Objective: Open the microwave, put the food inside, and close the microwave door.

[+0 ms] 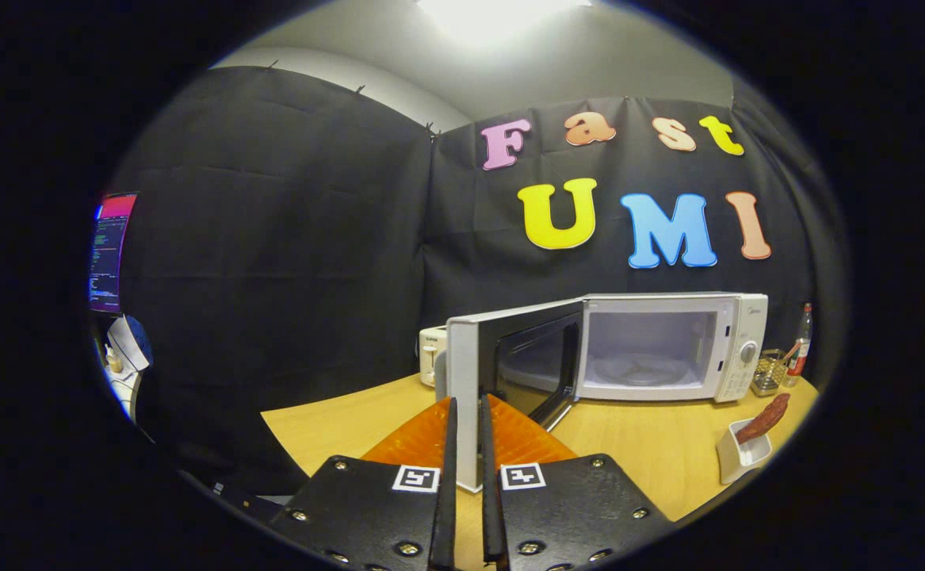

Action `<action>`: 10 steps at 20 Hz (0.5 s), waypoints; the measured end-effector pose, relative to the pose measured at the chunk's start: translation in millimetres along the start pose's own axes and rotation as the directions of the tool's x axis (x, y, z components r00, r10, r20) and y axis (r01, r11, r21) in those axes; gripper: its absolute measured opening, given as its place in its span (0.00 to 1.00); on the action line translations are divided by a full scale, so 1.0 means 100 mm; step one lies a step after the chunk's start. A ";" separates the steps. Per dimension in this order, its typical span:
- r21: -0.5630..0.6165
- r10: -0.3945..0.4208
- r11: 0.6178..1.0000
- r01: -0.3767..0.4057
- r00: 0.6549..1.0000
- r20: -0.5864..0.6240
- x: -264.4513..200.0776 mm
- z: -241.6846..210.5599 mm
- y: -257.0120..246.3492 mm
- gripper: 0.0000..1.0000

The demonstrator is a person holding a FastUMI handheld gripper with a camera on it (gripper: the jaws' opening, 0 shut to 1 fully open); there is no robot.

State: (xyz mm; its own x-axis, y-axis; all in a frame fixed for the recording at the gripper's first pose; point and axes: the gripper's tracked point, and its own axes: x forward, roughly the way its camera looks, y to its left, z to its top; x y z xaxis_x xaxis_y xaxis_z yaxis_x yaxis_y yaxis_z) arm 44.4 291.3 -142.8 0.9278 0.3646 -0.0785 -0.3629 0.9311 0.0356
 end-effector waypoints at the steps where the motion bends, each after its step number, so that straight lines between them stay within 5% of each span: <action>1: -0.020 -0.002 1.000 0.002 1.000 -0.010 -0.05 0.00 -0.16 0.14; 2: -0.025 0.000 1.000 0.000 1.000 -0.007 -0.10 -0.01 -0.30 0.17; 3: -0.029 -0.010 1.000 0.010 1.000 -0.002 -0.16 -0.01 -0.48 0.37; 7: -0.084 -0.141 0.987 0.140 0.990 -0.007 -0.34 -0.06 -1.41 0.78; 10: -0.104 -0.211 0.973 0.207 0.977 -0.029 -0.42 -0.17 -2.00 0.90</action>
State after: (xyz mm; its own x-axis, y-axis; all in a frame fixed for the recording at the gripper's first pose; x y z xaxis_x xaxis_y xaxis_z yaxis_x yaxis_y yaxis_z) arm 76.6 89.9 -163.4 0.9806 0.1595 -0.1136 -0.1696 0.9818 -0.0852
